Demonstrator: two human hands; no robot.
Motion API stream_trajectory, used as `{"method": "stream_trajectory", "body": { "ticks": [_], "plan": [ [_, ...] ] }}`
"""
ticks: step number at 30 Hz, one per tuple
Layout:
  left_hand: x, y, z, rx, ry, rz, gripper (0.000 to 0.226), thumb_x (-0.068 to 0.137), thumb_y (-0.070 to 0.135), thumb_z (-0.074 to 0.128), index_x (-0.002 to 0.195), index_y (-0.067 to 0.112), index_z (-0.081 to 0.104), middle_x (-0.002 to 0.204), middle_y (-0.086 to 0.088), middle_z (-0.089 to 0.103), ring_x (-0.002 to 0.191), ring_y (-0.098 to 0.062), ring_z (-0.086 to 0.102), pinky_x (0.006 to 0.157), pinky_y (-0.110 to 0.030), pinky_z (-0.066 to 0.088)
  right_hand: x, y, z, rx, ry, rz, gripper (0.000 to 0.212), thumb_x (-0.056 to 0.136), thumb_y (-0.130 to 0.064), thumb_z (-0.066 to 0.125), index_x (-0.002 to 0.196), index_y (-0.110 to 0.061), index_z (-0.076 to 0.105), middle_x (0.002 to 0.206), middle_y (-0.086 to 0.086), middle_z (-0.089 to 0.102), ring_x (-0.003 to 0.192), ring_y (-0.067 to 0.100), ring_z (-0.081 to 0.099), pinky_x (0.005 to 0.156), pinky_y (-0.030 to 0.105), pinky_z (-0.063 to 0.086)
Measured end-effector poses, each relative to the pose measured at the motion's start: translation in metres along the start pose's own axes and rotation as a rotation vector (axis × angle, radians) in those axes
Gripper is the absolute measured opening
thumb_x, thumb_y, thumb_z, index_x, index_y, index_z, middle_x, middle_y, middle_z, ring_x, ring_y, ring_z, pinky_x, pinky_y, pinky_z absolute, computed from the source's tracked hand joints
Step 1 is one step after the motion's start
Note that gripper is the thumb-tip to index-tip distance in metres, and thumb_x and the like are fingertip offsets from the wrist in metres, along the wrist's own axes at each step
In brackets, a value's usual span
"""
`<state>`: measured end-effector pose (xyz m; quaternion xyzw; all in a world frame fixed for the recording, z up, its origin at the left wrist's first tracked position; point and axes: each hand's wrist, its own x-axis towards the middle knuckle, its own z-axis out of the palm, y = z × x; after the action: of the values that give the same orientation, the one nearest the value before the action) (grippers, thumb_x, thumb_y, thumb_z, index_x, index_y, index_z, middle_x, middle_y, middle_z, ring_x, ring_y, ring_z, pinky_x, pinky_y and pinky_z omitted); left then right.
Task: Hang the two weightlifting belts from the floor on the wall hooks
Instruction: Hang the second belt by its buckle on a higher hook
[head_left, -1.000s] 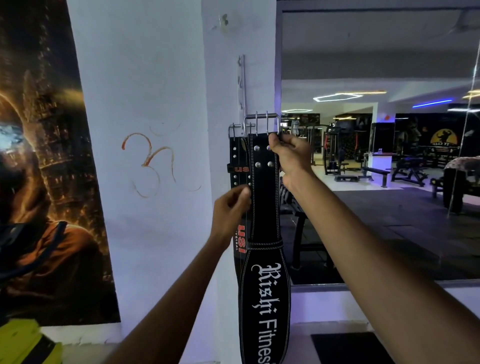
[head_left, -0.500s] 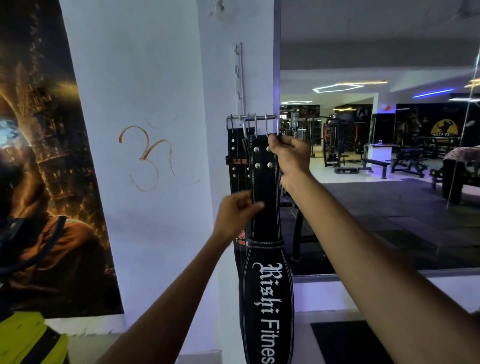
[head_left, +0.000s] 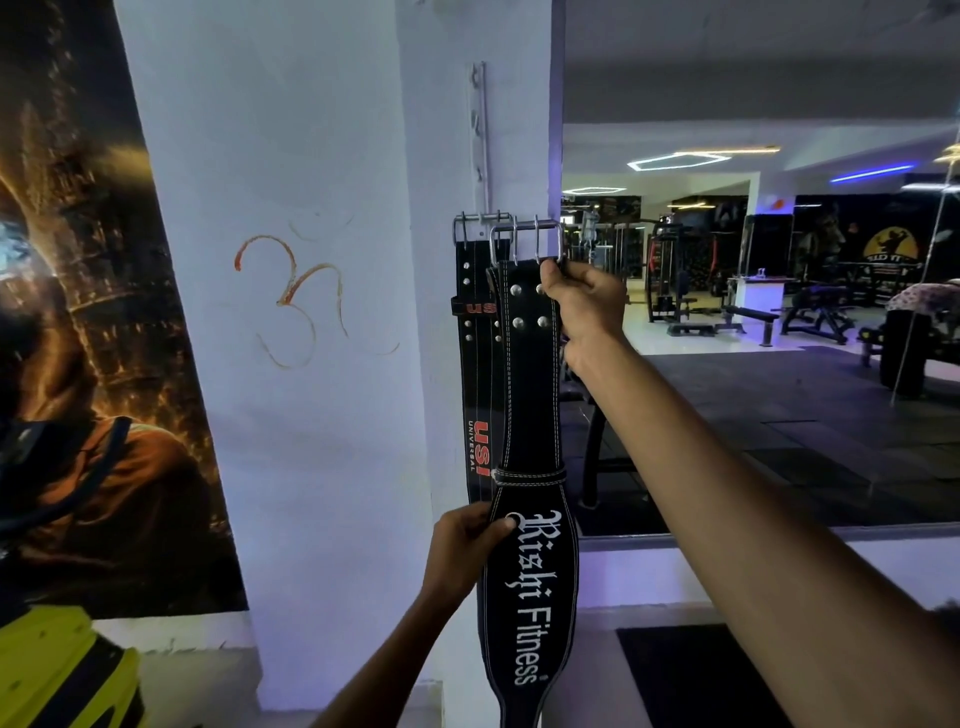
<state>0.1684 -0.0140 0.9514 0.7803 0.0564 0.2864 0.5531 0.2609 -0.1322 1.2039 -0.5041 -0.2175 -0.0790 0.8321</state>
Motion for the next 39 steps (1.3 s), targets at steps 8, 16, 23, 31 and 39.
{"method": "stream_trajectory", "body": {
  "ticks": [8, 16, 23, 31, 39],
  "plan": [
    [0.027, 0.015, -0.013, 0.055, -0.113, 0.029, 0.012, 0.09, 0.008, 0.072, 0.1, 0.014, 0.077, 0.091, 0.008, 0.082, 0.086, -0.008, 0.077, 0.078, -0.026, 0.061, -0.003, 0.005, 0.0, 0.03, -0.013, 0.011, 0.028, 0.085, -0.002, 0.072, 0.111, 0.007, 0.067, 0.075, -0.001, 0.067, 0.065, 0.005, 0.062, 0.072, 0.019, 0.055],
    [0.036, 0.027, -0.024, -0.004, -0.102, 0.048, 0.042, 0.097, 0.059, 0.054, 0.115, 0.024, 0.071, 0.105, -0.005, 0.077, 0.098, -0.024, 0.074, 0.087, -0.038, 0.059, -0.006, 0.011, -0.009, 0.054, -0.002, 0.035, 0.03, 0.085, -0.001, 0.071, 0.113, 0.008, 0.065, 0.077, -0.001, 0.067, 0.066, 0.003, 0.062, 0.056, 0.005, 0.051],
    [0.103, 0.163, -0.038, -0.056, 0.19, 0.354, 0.038, 0.1, 0.034, 0.062, 0.135, 0.019, 0.061, 0.132, -0.001, 0.068, 0.121, -0.011, 0.064, 0.096, -0.021, 0.053, -0.009, 0.027, -0.008, -0.006, -0.041, -0.028, 0.046, 0.086, -0.01, 0.073, 0.124, -0.017, 0.047, 0.078, 0.005, 0.067, 0.074, 0.012, 0.064, 0.07, 0.027, 0.049],
    [0.129, 0.21, -0.021, -0.105, 0.268, 0.464, 0.04, 0.093, 0.006, 0.07, 0.129, 0.018, 0.053, 0.098, -0.003, 0.075, 0.084, -0.008, 0.073, 0.077, -0.021, 0.057, 0.021, 0.015, -0.013, -0.174, -0.104, -0.328, 0.036, 0.086, -0.014, 0.072, 0.115, -0.013, 0.051, 0.101, 0.004, 0.059, 0.08, 0.001, 0.061, 0.058, 0.009, 0.051],
    [0.163, 0.226, -0.005, -0.101, 0.418, 0.561, 0.043, 0.093, 0.008, 0.07, 0.132, 0.021, 0.057, 0.123, -0.003, 0.068, 0.094, -0.002, 0.073, 0.083, -0.032, 0.063, 0.074, -0.005, -0.012, -0.339, -0.296, -0.546, 0.029, 0.089, -0.008, 0.066, 0.115, -0.02, 0.066, 0.096, -0.01, 0.066, 0.091, -0.003, 0.063, 0.079, 0.012, 0.052]
  ]
}}
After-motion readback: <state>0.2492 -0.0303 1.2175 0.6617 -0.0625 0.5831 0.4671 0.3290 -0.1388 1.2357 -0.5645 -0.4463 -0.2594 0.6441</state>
